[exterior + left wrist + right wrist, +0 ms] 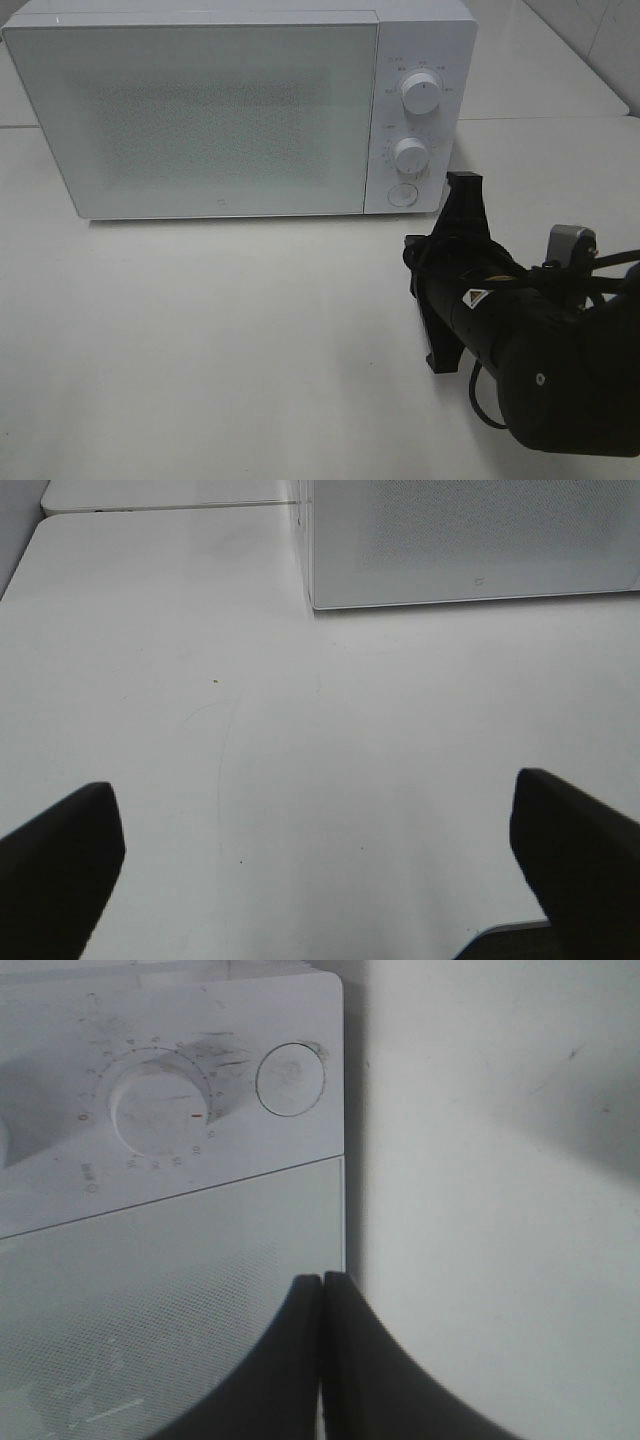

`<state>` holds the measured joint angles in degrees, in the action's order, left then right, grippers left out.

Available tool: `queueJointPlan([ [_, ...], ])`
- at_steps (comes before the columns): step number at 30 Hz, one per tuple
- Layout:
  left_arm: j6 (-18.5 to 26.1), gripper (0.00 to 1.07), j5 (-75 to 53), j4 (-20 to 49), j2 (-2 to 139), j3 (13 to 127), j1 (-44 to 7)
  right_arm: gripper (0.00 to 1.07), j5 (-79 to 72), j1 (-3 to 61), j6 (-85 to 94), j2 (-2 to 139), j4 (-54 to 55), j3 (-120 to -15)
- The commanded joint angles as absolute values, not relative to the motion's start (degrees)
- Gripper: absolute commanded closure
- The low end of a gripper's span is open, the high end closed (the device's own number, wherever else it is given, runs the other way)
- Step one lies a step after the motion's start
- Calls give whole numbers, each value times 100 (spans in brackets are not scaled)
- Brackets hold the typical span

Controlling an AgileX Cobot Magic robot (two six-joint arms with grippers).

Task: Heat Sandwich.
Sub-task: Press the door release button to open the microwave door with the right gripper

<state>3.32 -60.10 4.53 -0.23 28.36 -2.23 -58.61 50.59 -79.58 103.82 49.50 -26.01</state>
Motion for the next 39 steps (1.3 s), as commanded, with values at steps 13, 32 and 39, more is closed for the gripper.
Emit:
queueJointPlan([
  [13, 332, 9, -5942, 458, -149, 2819, -206, 107, -5008, 3988, -7941, 10554, 3759, -3260],
  [32, 332, 9, -5942, 458, -149, 2819, -206, 107, -4578, 3203, -8021, 11345, 2871, -4217],
  [39, 332, 9, -5942, 458, -149, 2819, -206, 107, -4549, 3203, -8027, 11620, 2905, -4521],
])
